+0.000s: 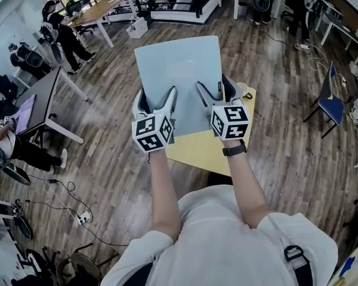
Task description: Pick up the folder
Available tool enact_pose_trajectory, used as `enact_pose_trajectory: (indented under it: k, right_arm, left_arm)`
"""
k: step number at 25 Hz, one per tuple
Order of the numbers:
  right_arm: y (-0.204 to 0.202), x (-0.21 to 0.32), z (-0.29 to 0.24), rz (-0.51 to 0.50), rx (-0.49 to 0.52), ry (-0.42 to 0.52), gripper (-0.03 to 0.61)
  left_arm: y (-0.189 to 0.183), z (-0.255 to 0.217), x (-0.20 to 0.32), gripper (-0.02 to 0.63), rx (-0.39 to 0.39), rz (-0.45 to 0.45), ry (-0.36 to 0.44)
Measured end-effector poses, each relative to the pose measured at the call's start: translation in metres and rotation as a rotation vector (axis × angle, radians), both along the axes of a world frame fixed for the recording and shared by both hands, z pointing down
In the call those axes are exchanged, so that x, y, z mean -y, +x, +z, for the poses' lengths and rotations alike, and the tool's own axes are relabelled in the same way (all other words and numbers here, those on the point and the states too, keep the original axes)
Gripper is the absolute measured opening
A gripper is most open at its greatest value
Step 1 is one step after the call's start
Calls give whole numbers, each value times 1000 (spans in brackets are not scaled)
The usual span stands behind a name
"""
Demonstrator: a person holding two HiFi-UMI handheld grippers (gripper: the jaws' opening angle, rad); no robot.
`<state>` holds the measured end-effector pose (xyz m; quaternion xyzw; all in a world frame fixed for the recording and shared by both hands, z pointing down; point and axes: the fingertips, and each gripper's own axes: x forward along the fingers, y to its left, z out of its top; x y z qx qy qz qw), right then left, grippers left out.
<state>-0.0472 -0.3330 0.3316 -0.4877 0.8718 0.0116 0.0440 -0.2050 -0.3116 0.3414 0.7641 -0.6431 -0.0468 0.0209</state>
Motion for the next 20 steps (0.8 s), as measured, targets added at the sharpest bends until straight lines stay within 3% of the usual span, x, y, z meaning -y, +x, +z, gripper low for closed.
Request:
enact_pose_trajectory:
  k: [8, 20]
  right_arm:
    - [13, -16, -43, 22, 3, 102, 314]
    - [15, -22, -53, 25, -3, 131, 314]
  left_arm:
    - [14, -39, -15, 439, 1, 6, 89]
    - [15, -49, -20, 439, -3, 12, 104]
